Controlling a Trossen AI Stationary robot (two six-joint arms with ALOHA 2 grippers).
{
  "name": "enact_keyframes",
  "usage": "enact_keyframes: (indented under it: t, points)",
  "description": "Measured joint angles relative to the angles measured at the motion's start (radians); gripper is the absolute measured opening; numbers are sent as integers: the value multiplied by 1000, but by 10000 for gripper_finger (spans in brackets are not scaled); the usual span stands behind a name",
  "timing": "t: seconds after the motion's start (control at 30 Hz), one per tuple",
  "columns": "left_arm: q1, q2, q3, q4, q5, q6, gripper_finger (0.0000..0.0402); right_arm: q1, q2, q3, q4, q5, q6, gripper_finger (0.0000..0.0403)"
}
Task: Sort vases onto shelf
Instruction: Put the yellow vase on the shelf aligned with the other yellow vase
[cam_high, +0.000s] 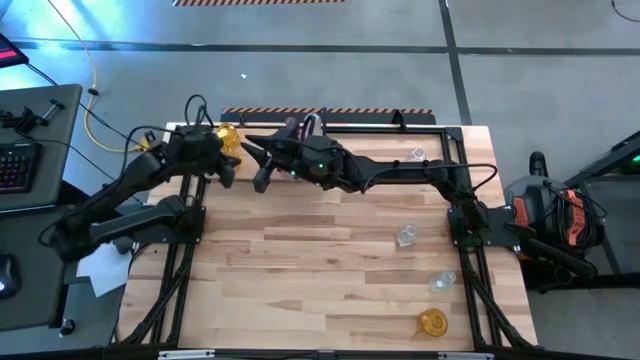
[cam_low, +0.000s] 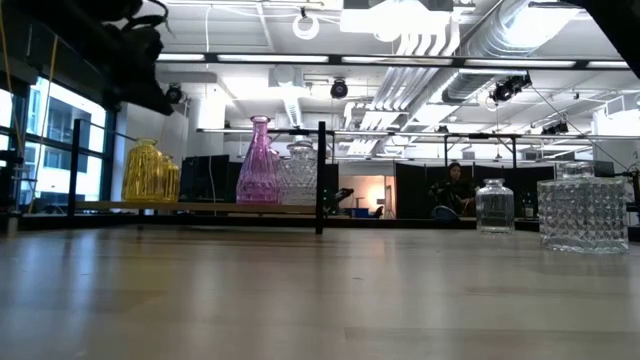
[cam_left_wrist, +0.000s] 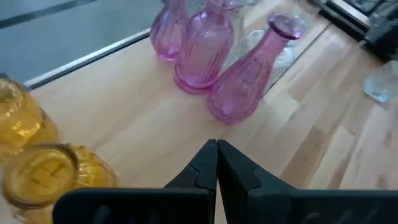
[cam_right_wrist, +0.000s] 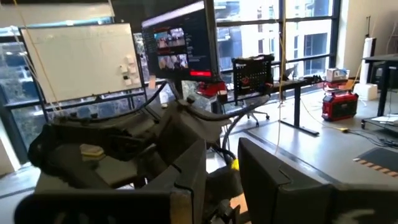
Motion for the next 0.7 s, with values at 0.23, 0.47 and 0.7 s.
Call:
enact_keyframes:
  t: [0.23,0.47,0.7]
  points:
    - [-239,20,-119,126,-124,-101,0,-4,0,0,-35,-3,0,76]
    - [-559,-26,-164,138,-426,-192,0,-11,0,0,-43,-3,0,76]
    - [-720,4,-181,9,-854,-238,0,-14,0,0,-80,-8,0,76]
